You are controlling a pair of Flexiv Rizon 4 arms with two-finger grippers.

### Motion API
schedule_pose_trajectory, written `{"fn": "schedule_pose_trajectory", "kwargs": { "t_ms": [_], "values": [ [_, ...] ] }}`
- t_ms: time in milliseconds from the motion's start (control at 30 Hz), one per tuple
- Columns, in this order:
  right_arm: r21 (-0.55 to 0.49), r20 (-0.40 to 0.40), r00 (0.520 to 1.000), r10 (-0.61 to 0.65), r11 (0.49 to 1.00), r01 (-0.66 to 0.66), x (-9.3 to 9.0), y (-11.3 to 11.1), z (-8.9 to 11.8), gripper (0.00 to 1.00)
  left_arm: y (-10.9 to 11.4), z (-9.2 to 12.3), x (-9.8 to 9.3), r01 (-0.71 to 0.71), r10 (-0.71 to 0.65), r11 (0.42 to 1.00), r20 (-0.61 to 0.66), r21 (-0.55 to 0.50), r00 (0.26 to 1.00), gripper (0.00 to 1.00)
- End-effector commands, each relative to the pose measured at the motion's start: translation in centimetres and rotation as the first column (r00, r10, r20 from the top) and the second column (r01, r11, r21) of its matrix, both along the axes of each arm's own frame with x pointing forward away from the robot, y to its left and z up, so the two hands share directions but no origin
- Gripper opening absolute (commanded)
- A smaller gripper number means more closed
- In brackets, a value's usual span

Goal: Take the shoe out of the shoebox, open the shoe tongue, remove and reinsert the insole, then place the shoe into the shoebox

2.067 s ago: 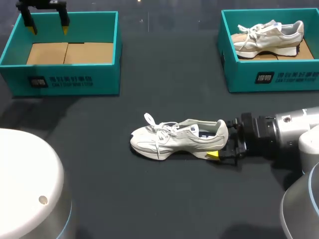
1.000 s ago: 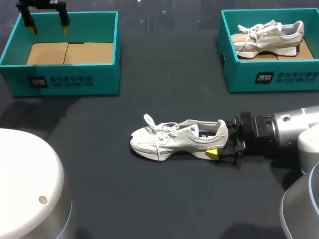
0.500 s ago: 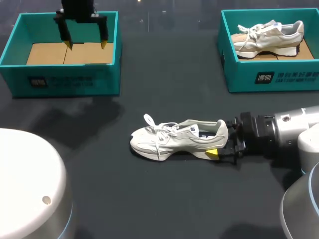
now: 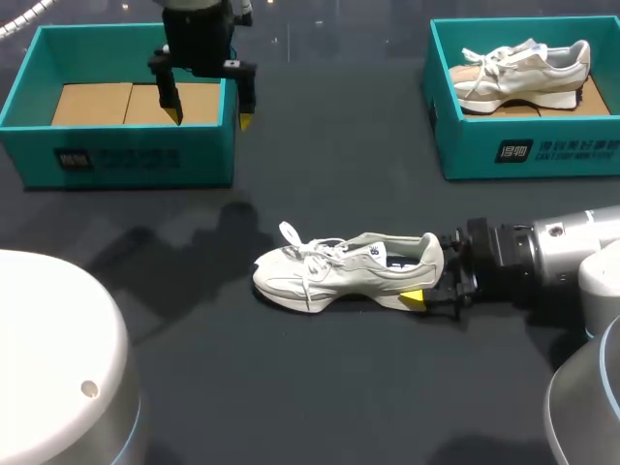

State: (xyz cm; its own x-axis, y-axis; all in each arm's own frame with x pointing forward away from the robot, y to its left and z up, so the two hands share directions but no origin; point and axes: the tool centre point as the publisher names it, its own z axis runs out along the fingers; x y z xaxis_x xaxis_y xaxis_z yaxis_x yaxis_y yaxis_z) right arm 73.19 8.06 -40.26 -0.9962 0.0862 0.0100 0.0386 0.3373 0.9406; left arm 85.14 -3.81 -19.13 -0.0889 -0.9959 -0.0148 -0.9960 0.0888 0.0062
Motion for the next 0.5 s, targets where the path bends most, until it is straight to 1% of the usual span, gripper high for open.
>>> {"fn": "schedule_pose_trajectory", "kwargs": {
  "t_ms": [33,200,233,300,333,400,467,500],
  "values": [
    [-0.004,0.0,1.0,0.0,1.0,0.0,-0.1,0.1,0.0,0.0,0.2,0.0,-0.1,0.0,0.0,1.0,0.004,-0.005,1.0,1.0],
    [-0.004,0.0,1.0,0.0,1.0,0.0,-0.1,0.1,0.0,0.0,0.2,0.0,-0.1,0.0,0.0,1.0,0.004,-0.005,1.0,1.0],
    [-0.004,0.0,1.0,0.0,1.0,0.0,-0.1,0.1,0.0,0.0,-0.3,-0.3,-0.6,-0.02,0.02,1.0,-0.044,-0.006,0.999,1.0],
    [-0.004,0.0,1.0,0.0,1.0,0.0,-0.1,0.1,0.0,0.0,-1.8,-1.5,-2.3,-0.003,0.003,1.0,-0.039,-0.002,0.999,1.0],
    [-0.004,0.0,1.0,0.0,1.0,0.0,-0.1,0.1,0.0,0.0,-2.8,-2.0,-3.1,0.011,-0.01,1.0,-0.068,0.005,0.998,1.0],
    [-0.004,0.0,1.0,0.0,1.0,0.0,-0.1,0.1,0.0,0.0,-4.7,-2.9,-4.9,0.053,-0.053,0.999,-0.084,0.007,0.995,1.0],
    [-0.004,0.0,1.0,0.0,1.0,0.0,-0.1,0.1,0.0,0.0,-6.2,-3.3,-6.6,0.099,-0.098,0.995,-0.109,0.005,0.989,1.0],
    [-0.004,0.0,1.0,0.0,1.0,0.0,-0.1,0.1,0.0,0.0,-6.9,-3.5,-7.4,0.108,-0.107,0.994,-0.096,0.005,0.99,1.0]
  ]
}}
